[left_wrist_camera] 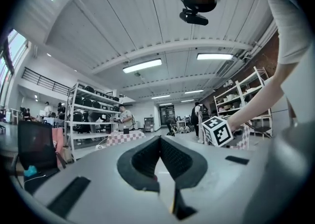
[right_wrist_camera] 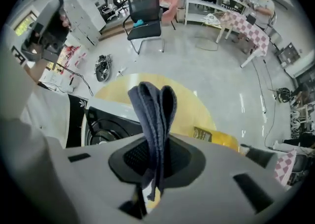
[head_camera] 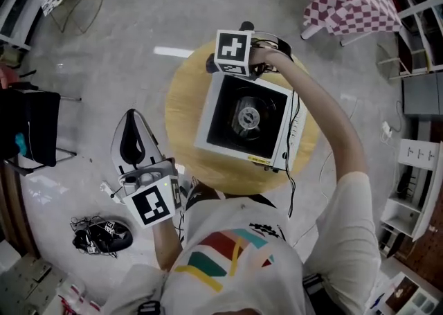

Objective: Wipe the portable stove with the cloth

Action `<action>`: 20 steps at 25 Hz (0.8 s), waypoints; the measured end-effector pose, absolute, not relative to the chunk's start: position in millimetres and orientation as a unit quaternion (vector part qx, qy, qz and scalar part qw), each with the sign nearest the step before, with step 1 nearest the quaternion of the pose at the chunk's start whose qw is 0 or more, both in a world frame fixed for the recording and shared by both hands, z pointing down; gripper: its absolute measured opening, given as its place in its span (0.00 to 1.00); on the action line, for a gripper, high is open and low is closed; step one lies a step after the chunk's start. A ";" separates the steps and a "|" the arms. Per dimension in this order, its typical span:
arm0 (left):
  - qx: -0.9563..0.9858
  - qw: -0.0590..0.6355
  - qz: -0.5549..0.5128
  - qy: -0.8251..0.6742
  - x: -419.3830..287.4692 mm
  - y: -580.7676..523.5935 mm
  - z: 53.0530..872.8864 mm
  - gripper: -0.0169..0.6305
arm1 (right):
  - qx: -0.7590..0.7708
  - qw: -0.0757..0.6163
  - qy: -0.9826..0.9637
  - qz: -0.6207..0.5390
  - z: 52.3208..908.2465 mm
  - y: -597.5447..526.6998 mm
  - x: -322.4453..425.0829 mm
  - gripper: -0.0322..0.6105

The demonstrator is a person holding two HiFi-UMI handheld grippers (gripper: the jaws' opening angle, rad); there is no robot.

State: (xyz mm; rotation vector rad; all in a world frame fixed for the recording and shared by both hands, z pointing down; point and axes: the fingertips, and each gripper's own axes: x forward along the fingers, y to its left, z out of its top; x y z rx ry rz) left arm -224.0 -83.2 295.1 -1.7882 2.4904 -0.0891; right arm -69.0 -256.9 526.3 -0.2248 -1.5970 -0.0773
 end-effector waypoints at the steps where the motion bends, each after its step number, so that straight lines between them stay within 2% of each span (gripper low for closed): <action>1: -0.578 0.033 -0.032 0.815 -229.3 -81.9 299.0 0.03 | -0.104 0.694 -0.712 -0.030 532.4 -258.9 -73.6 0.10; 11: -0.558 0.020 -0.038 0.829 -252.2 -78.7 313.4 0.03 | -0.135 0.700 -0.701 0.008 554.7 -251.2 -82.3 0.10; 20: -0.588 0.020 -0.037 0.808 -231.1 -102.9 312.5 0.03 | -0.118 0.692 -0.711 0.036 554.5 -256.0 -30.9 0.10</action>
